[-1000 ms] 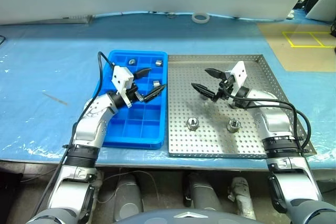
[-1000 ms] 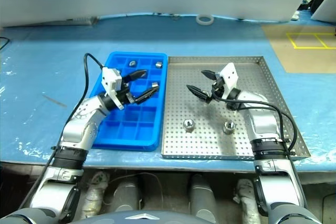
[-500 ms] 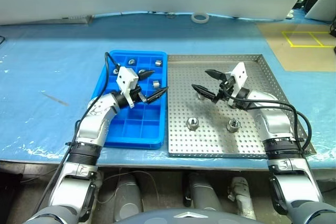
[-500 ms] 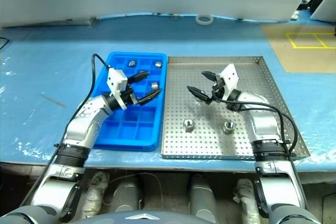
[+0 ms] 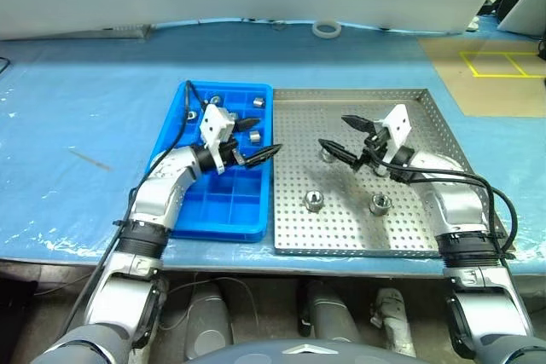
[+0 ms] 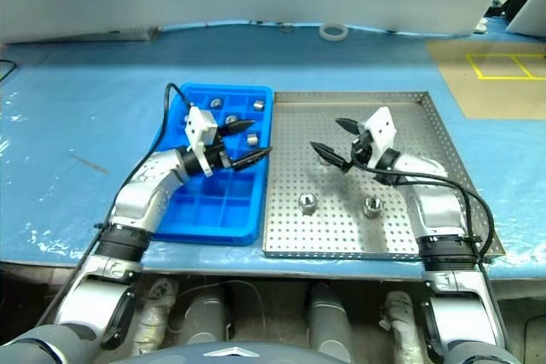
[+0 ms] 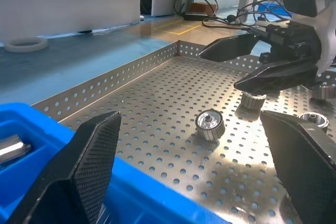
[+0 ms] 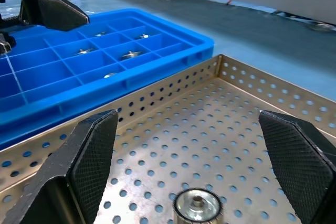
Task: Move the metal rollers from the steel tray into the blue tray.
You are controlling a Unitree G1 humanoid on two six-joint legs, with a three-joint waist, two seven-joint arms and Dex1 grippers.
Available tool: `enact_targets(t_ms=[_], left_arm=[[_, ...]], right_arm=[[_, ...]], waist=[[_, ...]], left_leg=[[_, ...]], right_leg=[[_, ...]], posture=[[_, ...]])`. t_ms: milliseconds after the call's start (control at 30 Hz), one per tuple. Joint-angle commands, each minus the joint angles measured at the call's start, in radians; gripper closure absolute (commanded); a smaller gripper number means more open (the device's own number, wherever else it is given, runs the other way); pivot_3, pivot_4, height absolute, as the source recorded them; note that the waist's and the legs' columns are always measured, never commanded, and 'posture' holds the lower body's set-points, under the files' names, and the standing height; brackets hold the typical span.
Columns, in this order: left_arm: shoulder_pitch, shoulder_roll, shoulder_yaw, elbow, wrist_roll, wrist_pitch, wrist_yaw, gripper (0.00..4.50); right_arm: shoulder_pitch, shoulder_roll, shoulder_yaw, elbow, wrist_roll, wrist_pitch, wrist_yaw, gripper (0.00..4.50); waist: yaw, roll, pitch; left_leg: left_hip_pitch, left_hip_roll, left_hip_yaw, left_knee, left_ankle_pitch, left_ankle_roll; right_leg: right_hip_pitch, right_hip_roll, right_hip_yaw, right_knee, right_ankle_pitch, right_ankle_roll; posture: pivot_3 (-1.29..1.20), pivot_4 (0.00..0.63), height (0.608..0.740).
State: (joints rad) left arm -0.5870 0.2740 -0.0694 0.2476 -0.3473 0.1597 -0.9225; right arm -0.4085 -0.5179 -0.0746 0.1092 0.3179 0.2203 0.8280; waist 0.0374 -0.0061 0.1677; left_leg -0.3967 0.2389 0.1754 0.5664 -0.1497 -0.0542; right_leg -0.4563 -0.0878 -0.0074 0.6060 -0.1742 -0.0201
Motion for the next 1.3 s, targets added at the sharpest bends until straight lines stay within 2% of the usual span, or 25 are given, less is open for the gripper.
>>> enact_targets(t_ms=[33, 200, 333, 533, 667, 933, 1033, 1233, 1300], left_arm=[[-0.091, -0.011, -0.024, 0.083, 0.031, -0.010, -0.024, 0.05], [-0.241, -0.066, -0.089, 0.322, 0.119, -0.071, -0.065, 0.05], [-0.394, -0.134, -0.109, 0.598, 0.218, -0.202, -0.008, 0.05], [-0.576, -0.211, -0.098, 0.892, 0.304, -0.275, 0.101, 0.05], [-0.621, -0.249, -0.094, 0.986, 0.345, -0.262, 0.156, 0.05], [-0.592, -0.285, -0.102, 1.032, 0.406, -0.226, 0.160, 0.05], [-0.581, -0.290, -0.082, 1.032, 0.405, -0.196, 0.165, 0.64], [-0.581, -0.288, -0.043, 1.020, 0.388, -0.162, 0.168, 2.62], [-0.586, -0.288, -0.013, 1.007, 0.366, -0.163, 0.149, 2.74]], right_arm=[[0.054, -0.028, -0.049, -0.104, 0.029, 0.029, -0.018, 0.00], [0.172, -0.061, -0.080, -0.225, 0.037, 0.095, -0.055, 0.00], [0.261, -0.076, -0.108, -0.323, 0.046, 0.154, -0.096, 0.00], [0.370, -0.075, -0.158, -0.438, 0.058, 0.215, -0.165, 0.00], [0.431, -0.067, -0.191, -0.506, 0.070, 0.240, -0.205, 0.00], [0.464, -0.075, -0.206, -0.550, 0.083, 0.262, -0.235, 0.00], [0.454, -0.082, -0.203, -0.547, 0.083, 0.265, -0.234, 0.00], [0.418, -0.088, -0.182, -0.523, 0.079, 0.260, -0.225, 0.00], [0.399, -0.089, -0.172, -0.512, 0.078, 0.261, -0.219, 0.00]], waist=[[-0.005, 0.000, 0.000], [-0.027, 0.000, 0.000], [-0.052, 0.000, 0.000], [-0.099, 0.000, 0.000], [-0.125, 0.001, 0.000], [-0.171, 0.001, 0.000], [-0.182, 0.001, 0.000], [-0.194, 0.001, 0.000], [-0.195, 0.001, 0.000]], left_leg=[[0.000, 0.000, 0.000, 0.000, 0.000, 0.000], [0.000, -0.002, 0.001, 0.001, -0.001, 0.002], [-0.002, -0.002, 0.001, 0.004, -0.003, 0.004], [-0.006, -0.003, 0.001, 0.008, -0.005, 0.008], [-0.009, -0.005, 0.001, 0.010, -0.008, 0.014], [-0.014, -0.014, 0.001, 0.011, -0.014, 0.023], [-0.015, -0.014, 0.001, 0.012, -0.015, 0.025], [-0.016, -0.015, 0.001, 0.012, -0.015, 0.026], [-0.016, -0.015, 0.001, 0.012, -0.015, 0.026]], right_leg=[[0.000, 0.000, 0.001, 0.000, 0.000, 0.000], [0.001, 0.001, 0.002, -0.001, 0.000, 0.000], [0.001, 0.001, 0.003, -0.003, 0.001, 0.003], [0.001, 0.001, 0.005, -0.009, 0.001, 0.012], [0.003, 0.001, 0.005, -0.018, 0.002, 0.018], [0.003, -0.007, 0.003, -0.027, 0.007, 0.013], [0.004, -0.007, 0.003, -0.029, 0.007, 0.013], [0.004, -0.008, 0.003, -0.030, 0.007, 0.013], [0.005, -0.009, 0.002, -0.030, 0.007, 0.013]], posture=[[-0.34, 0.150, 0.740], [-0.44, 0.150, 0.740], [-0.51, 0.150, 0.740], [-0.61, 0.150, 0.740], [-0.65, 0.150, 0.740], [-0.66, 0.150, 0.740], [-0.66, 0.150, 0.740], [-0.63, 0.150, 0.740], [-0.62, 0.150, 0.740]])
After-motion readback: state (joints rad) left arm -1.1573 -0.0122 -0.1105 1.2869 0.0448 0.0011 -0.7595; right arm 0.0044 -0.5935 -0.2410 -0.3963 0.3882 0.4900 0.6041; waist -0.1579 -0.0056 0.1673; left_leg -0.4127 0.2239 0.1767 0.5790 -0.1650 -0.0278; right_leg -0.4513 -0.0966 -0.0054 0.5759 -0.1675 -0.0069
